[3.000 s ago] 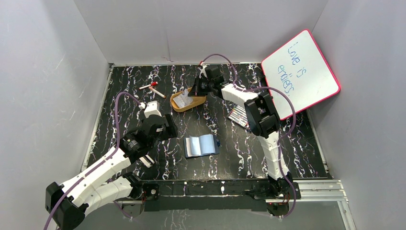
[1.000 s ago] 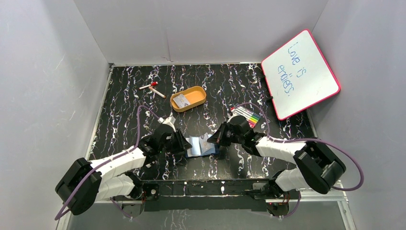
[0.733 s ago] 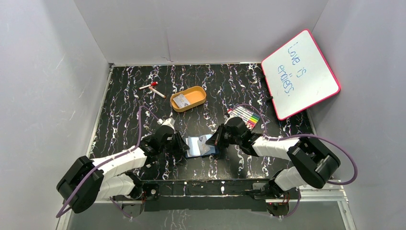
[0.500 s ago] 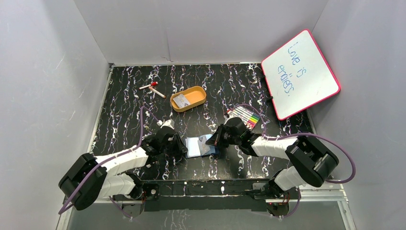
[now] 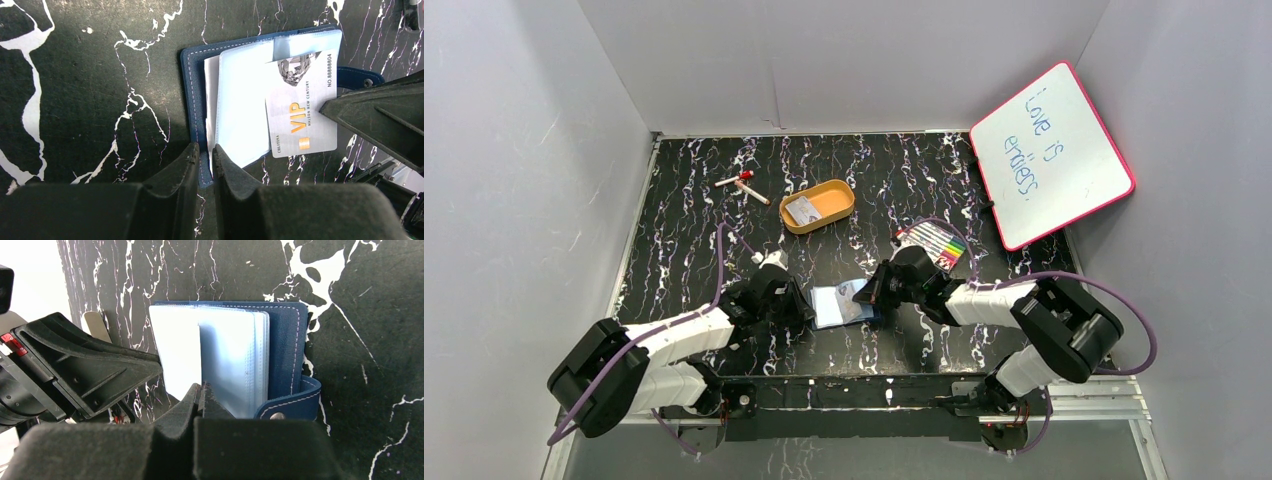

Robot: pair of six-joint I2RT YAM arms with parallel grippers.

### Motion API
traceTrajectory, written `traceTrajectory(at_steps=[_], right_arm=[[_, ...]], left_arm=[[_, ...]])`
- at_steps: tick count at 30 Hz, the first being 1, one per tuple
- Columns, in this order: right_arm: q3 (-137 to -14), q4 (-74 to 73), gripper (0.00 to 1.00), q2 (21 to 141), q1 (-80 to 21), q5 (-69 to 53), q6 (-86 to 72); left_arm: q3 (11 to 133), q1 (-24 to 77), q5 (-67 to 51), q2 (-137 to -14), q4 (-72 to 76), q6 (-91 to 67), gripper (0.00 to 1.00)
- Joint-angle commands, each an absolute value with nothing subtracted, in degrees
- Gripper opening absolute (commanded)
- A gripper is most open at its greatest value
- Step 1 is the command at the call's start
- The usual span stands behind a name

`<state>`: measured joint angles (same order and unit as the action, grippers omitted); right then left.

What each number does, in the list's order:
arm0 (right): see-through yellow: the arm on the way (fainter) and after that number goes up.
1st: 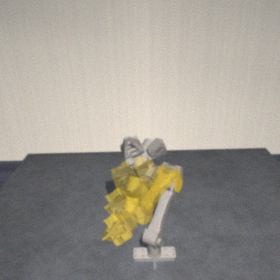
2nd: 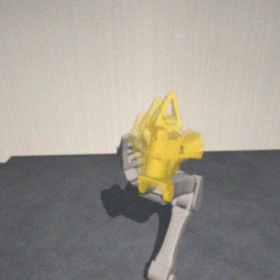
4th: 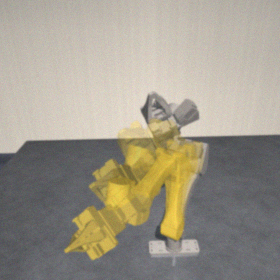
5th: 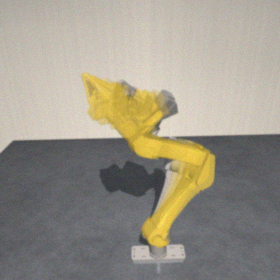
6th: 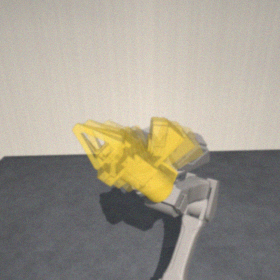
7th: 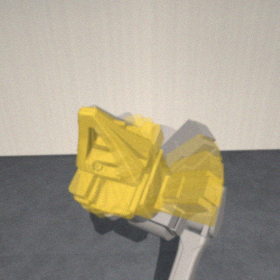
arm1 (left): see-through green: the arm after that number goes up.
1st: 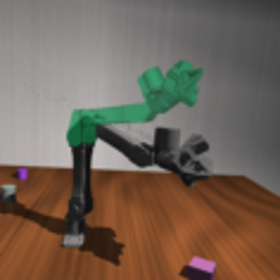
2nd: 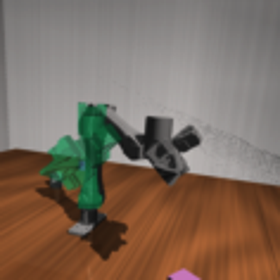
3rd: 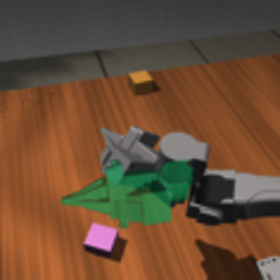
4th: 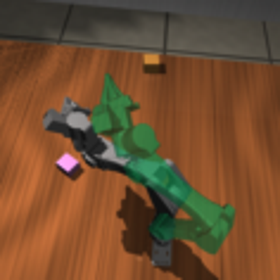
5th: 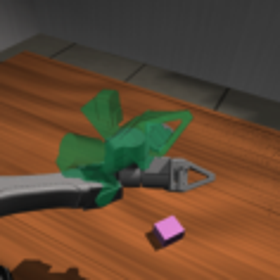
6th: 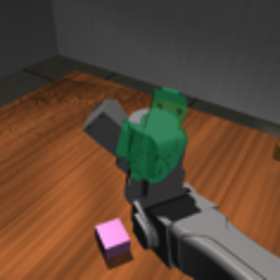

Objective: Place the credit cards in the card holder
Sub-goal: Insert the credit card into the card holder.

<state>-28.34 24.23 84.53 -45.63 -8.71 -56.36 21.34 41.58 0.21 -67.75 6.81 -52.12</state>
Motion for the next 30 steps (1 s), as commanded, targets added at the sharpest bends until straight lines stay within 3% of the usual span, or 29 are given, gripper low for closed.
traceTrajectory(at_steps=[1, 30], right_arm=[[-29.0, 27.74, 0.0, 85.45, -46.63, -7.63, -55.86], [-24.26, 30.69, 0.0, 85.23, -48.84, 4.05, -55.99]], left_arm=[[20.41, 41.37, 0.74, -67.8, 7.05, -52.23, 0.14], [20.38, 41.39, 0.09, -67.96, 6.23, -52.84, 0.08]])
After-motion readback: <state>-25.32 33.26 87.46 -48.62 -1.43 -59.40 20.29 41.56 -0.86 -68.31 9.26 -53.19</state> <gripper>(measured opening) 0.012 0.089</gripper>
